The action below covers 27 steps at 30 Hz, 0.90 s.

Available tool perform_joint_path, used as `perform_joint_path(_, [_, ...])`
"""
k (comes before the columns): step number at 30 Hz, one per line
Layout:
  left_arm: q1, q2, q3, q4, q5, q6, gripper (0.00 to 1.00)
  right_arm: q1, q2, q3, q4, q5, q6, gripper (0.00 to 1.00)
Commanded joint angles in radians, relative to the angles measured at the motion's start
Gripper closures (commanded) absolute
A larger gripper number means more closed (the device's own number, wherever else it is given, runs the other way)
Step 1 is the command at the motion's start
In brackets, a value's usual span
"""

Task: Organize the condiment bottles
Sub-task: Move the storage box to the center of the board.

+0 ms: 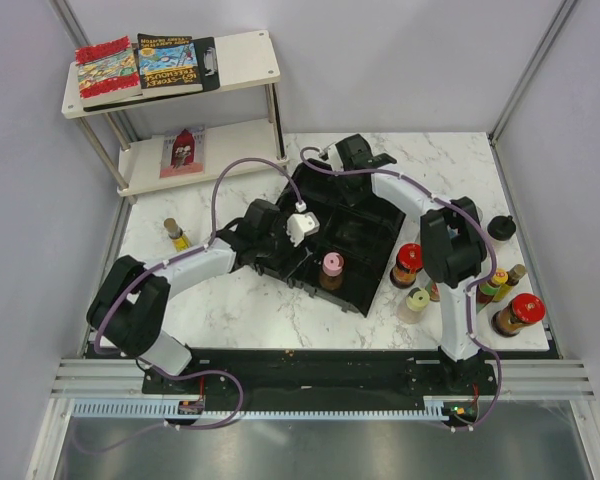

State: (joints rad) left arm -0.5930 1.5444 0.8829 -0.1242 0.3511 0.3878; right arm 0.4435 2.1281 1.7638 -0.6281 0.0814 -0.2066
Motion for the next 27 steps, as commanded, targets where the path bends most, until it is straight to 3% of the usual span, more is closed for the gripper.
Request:
perform_joint_path(1, [-0.037, -0.032, -0.013, -0.101, 0.051, 0.036, 0.15, 0.03, -0.011, 0.003, 0.037, -0.017, 0.004, 1.0])
perform_joint_path(27, [-0.165, -0.058, -0.001, -0.193, 0.118, 0.034, 0.15, 0.133, 0.006, -0.004, 0.05, -0.022, -0.007, 1.0])
